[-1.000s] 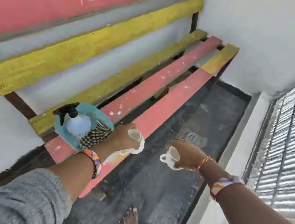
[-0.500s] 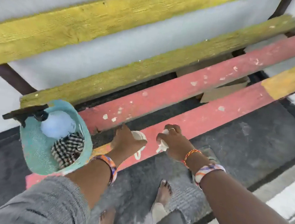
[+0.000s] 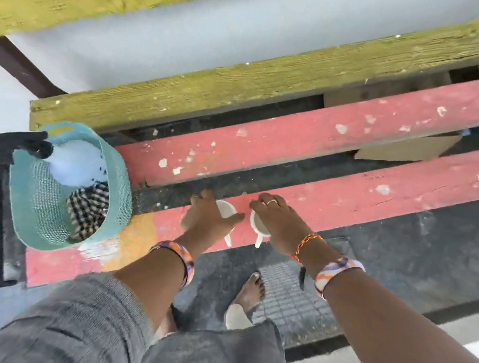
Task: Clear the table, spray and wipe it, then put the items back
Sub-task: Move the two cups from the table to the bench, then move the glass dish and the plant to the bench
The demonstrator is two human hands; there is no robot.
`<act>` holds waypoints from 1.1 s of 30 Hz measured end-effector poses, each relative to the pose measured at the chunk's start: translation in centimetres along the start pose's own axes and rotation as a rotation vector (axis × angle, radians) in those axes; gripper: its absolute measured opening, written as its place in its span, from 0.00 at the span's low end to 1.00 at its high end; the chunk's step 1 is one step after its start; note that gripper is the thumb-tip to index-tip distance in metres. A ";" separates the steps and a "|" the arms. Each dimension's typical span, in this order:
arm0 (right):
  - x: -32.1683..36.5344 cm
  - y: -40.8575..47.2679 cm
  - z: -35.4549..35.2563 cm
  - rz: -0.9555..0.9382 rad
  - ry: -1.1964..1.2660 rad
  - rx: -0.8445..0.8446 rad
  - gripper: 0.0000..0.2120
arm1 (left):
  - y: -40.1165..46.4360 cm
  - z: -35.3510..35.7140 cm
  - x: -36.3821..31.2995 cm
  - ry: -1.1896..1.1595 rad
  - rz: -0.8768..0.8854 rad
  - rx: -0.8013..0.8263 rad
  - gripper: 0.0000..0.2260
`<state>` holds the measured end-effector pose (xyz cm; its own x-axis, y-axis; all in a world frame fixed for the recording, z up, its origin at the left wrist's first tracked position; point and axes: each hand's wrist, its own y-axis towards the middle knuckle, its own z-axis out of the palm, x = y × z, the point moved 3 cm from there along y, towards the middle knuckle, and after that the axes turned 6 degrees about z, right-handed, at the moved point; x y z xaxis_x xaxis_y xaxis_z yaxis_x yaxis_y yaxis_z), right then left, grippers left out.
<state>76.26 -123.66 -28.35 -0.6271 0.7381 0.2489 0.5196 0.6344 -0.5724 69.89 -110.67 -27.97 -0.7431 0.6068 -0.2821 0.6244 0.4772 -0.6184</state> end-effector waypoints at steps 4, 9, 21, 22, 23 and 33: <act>0.3 -0.1 0.0 0.061 0.032 0.012 0.35 | -0.4 -0.3 0.4 -0.046 0.048 0.050 0.35; 1.2 -1.1 0.2 0.163 -0.055 0.006 0.41 | -1.5 -1.2 1.5 0.007 0.121 0.066 0.32; 14.2 -5.5 1.5 0.195 -0.562 -0.297 0.24 | -8.5 -7.9 15.9 0.157 0.582 0.074 0.19; 17.2 -5.6 2.6 0.096 -0.584 -0.157 0.22 | -9.2 -8.4 18.3 0.224 0.588 0.110 0.18; 20.4 -5.6 3.9 0.022 -0.560 0.044 0.19 | -9.9 -8.7 21.2 0.313 0.586 0.150 0.16; 53.2 -0.8 4.4 -0.483 -0.698 0.220 0.19 | -16.8 -18.7 46.8 0.911 0.495 0.242 0.14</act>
<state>39.97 -85.86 -18.08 -0.9989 0.0453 0.0095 0.0265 0.7292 -0.6837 29.14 -78.39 -17.07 0.1036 0.9933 0.0514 0.6687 -0.0313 -0.7429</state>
